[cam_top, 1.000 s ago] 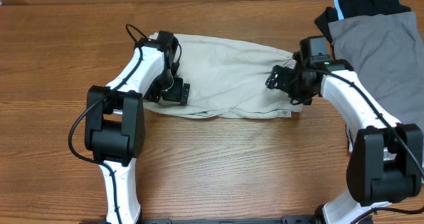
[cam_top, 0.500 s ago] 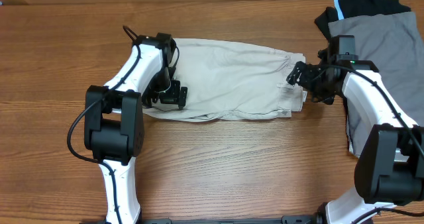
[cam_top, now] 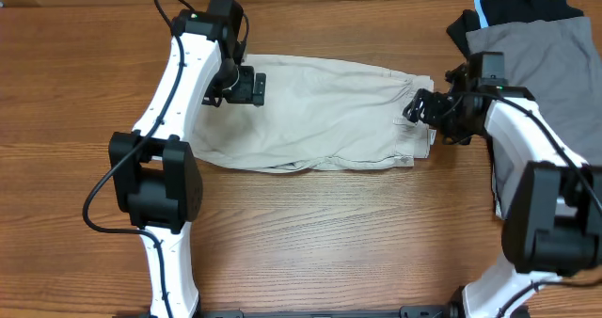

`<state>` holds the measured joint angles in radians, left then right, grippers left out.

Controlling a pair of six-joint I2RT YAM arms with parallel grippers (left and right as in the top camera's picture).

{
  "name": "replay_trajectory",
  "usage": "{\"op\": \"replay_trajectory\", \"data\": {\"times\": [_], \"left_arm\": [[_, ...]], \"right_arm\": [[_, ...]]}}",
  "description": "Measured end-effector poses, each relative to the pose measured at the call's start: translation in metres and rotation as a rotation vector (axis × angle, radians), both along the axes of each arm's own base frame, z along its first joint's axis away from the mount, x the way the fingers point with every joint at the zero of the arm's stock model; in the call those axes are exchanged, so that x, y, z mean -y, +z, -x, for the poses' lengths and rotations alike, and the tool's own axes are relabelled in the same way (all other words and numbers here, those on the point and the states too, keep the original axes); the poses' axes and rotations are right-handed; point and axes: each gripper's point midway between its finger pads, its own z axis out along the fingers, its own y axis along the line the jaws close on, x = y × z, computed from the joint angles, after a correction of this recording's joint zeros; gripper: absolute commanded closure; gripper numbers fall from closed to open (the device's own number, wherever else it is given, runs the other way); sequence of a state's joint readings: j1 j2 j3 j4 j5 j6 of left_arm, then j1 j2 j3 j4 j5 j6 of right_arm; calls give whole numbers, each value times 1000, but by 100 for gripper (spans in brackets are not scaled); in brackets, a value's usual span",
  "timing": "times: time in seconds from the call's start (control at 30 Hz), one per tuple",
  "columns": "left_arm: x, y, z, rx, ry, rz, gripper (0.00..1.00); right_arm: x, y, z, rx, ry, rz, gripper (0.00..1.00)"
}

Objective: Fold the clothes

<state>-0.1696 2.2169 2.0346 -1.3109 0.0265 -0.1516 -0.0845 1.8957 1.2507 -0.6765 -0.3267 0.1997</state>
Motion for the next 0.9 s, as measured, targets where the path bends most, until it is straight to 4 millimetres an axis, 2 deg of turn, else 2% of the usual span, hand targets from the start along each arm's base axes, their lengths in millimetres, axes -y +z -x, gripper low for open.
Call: {"op": "replay_trajectory", "data": {"times": [0.1, 0.27, 0.4, 0.43, 0.53, 0.67, 0.77, 0.8, 0.9], "left_arm": [[-12, 0, -2, 1, 27, -1, 1], [-38, 0, -5, -1, 83, -4, 2], [-52, 0, -9, 9, 119, -4, 4], [-54, 0, -9, 12, 123, -6, 5], [-53, -5, -10, 16, 122, -5, 10], [-53, -21, -7, 2, 134, -6, 20], [-54, -34, -1, -22, 151, -8, 24], [-54, -37, -1, -27, 151, -8, 25], [-54, -41, -1, -27, 154, -8, 25]], "right_arm": [[-6, -20, 0, -33, 14, -36, 0], [-16, -18, -9, 1, 43, -112, 1], [-27, -18, -13, 7, 66, -212, 14], [-31, -18, -14, 6, 72, -237, 18], [-40, -21, -12, -4, 90, -302, 40], [-49, -28, -8, -42, 87, -360, 69], [-51, -34, -6, -54, 87, -374, 90], [-52, -35, -5, -57, 85, -380, 96], [-52, -34, -5, -63, 77, -396, 96]]}}
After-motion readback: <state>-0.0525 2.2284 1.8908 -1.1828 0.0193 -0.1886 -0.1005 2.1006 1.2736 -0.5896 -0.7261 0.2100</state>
